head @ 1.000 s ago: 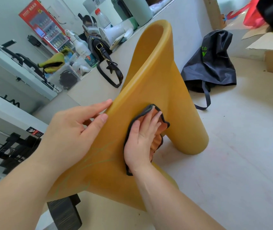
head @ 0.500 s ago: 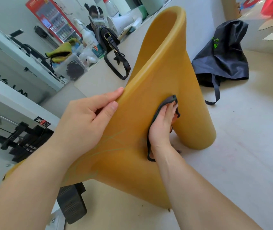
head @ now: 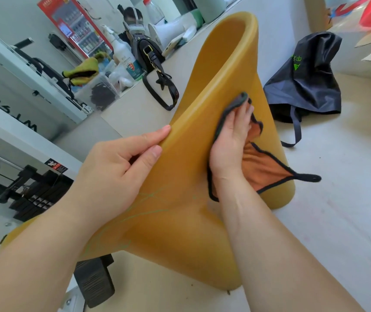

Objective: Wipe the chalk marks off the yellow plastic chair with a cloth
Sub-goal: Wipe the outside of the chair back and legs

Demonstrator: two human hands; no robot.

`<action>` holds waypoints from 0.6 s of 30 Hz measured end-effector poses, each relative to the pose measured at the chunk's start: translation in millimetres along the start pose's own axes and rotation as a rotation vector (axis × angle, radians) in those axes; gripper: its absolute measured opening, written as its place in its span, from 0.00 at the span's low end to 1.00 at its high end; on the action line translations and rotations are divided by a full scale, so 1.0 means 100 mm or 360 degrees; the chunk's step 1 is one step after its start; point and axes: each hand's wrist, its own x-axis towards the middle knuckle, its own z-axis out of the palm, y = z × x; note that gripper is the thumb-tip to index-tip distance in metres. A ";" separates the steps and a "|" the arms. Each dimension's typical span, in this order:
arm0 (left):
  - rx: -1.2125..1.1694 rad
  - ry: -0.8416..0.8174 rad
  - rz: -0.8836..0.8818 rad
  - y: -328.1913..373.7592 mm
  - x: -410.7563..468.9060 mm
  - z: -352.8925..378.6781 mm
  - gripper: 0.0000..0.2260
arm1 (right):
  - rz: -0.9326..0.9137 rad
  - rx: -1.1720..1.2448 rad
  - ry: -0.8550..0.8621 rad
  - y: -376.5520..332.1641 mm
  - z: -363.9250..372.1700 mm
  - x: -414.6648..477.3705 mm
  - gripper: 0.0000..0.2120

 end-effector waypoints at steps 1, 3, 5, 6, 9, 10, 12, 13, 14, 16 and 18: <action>-0.0012 -0.0002 0.0008 0.00 0.00 0.00 0.14 | 0.0104 0.0007 -0.0027 0.10 -0.04 0.05 0.25; -0.0017 -0.0011 0.0032 -0.02 0.02 -0.01 0.14 | 0.0240 0.0004 -0.0084 0.27 -0.08 0.02 0.26; -0.0007 -0.0025 0.0047 -0.06 0.03 -0.02 0.14 | 0.0313 0.0032 -0.0081 0.34 -0.05 -0.16 0.28; -0.0001 -0.0035 0.0055 -0.07 0.03 -0.03 0.15 | 0.0330 0.0034 -0.0066 0.34 -0.01 -0.28 0.29; -0.0079 -0.0076 0.0080 -0.11 0.04 -0.05 0.15 | 0.0234 -0.0013 -0.0035 0.19 0.12 -0.64 0.33; -0.0112 -0.0100 0.0091 -0.14 0.05 -0.06 0.15 | 0.0134 -0.0027 -0.0055 0.10 0.17 -0.75 0.32; -0.0122 -0.0184 0.0125 -0.19 0.09 -0.08 0.16 | -0.0105 -0.0031 -0.0102 -0.08 0.23 -0.92 0.28; -0.0106 -0.0240 0.0151 -0.21 0.10 -0.11 0.17 | -0.0222 -0.0035 -0.0119 -0.16 0.24 -0.94 0.26; -0.0072 -0.0300 0.0189 -0.23 0.11 -0.13 0.18 | -0.0318 -0.0045 -0.0130 -0.21 0.23 -0.90 0.25; -0.0010 -0.0402 0.0277 -0.29 0.11 -0.17 0.19 | -0.0439 -0.0086 -0.0135 -0.24 0.17 -0.72 0.23; -0.0040 -0.0474 0.0317 -0.36 0.11 -0.19 0.20 | -0.0408 -0.0160 -0.0139 -0.20 0.07 -0.51 0.24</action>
